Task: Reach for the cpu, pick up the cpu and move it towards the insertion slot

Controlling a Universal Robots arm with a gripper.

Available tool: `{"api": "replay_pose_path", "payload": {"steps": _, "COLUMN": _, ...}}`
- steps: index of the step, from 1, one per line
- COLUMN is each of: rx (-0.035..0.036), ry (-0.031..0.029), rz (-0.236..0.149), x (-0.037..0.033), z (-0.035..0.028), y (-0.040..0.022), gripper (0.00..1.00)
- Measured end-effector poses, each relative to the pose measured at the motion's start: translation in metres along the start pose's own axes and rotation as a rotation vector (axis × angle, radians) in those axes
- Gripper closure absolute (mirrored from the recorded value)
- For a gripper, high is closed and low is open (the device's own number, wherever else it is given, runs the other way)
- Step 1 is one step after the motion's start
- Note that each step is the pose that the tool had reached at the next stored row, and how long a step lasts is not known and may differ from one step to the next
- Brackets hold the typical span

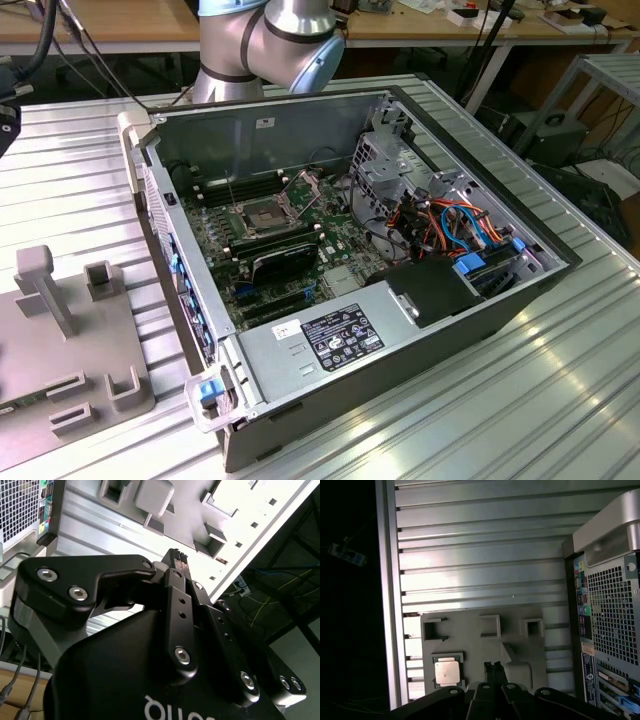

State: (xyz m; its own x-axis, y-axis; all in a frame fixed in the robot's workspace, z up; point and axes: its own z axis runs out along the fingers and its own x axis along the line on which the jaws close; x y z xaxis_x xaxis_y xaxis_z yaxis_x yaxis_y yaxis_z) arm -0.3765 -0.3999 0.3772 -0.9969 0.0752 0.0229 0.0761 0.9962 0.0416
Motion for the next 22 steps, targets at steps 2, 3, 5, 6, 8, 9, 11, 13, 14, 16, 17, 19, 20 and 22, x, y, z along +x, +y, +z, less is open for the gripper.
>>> {"api": "replay_pose_path", "payload": {"steps": 2, "rx": -0.0001, "ry": -0.0001, "rz": 0.0, "x": 0.003, "z": 0.0003, "y": -0.0002, "gripper": 0.89}}
{"api": "replay_pose_path", "payload": {"steps": 3, "rx": 0.0, "ry": -0.0001, "rz": 0.0, "x": 0.0038, "z": 0.0003, "y": -0.0003, "gripper": 0.89}}
{"api": "replay_pose_path", "payload": {"steps": 5, "rx": 0.0, "ry": -0.0001, "rz": 0.0, "x": 0.0056, "z": 0.0005, "y": -0.0004, "gripper": 0.89}}
{"api": "replay_pose_path", "payload": {"steps": 6, "rx": -0.0001, "ry": -0.0001, "rz": 0.0, "x": 0.0062, "z": 0.0006, "y": -0.0005, "gripper": 0.89}}
{"api": "replay_pose_path", "payload": {"steps": 8, "rx": -0.0001, "ry": -0.0001, "rz": 0.0, "x": 0.0078, "z": 0.0007, "y": -0.0006, "gripper": 0.89}}
{"api": "replay_pose_path", "payload": {"steps": 9, "rx": 0.0, "ry": 0.0, "rz": 0.0, "x": 0.0088, "z": 0.0008, "y": -0.0007, "gripper": 0.89}}
{"api": "replay_pose_path", "payload": {"steps": 11, "rx": 0.0, "ry": 0.0, "rz": 0.0, "x": 0.0124, "z": 0.001, "y": -0.001, "gripper": 0.89}}
{"api": "replay_pose_path", "payload": {"steps": 13, "rx": 0.0, "ry": -0.0001, "rz": 0.0, "x": 0.0141, "z": 0.0012, "y": -0.0013, "gripper": 0.89}}
{"api": "replay_pose_path", "payload": {"steps": 14, "rx": 0.0, "ry": -0.0001, "rz": 0.0, "x": 0.0159, "z": 0.0013, "y": -0.0014, "gripper": 0.89}}
{"api": "replay_pose_path", "payload": {"steps": 16, "rx": 0.0, "ry": 0.0, "rz": 0.0, "x": 0.0194, "z": 0.0016, "y": -0.0019, "gripper": 0.89}}
{"api": "replay_pose_path", "payload": {"steps": 17, "rx": 0.0, "ry": -0.0001, "rz": 0.0, "x": 0.0205, "z": 0.0016, "y": -0.0021, "gripper": 0.89}}
{"api": "replay_pose_path", "payload": {"steps": 19, "rx": 0.0, "ry": -0.0001, "rz": 0.0, "x": 0.0242, "z": 0.0019, "y": -0.0026, "gripper": 0.89}}
{"api": "replay_pose_path", "payload": {"steps": 20, "rx": 0.0, "ry": 0.0, "rz": 0.0, "x": 0.0252, "z": 0.0019, "y": -0.0028, "gripper": 0.89}}
{"api": "replay_pose_path", "payload": {"steps": 22, "rx": 0.0, "ry": -0.0001, "rz": 0.0, "x": 0.0281, "z": 0.0021, "y": -0.0034, "gripper": 0.89}}
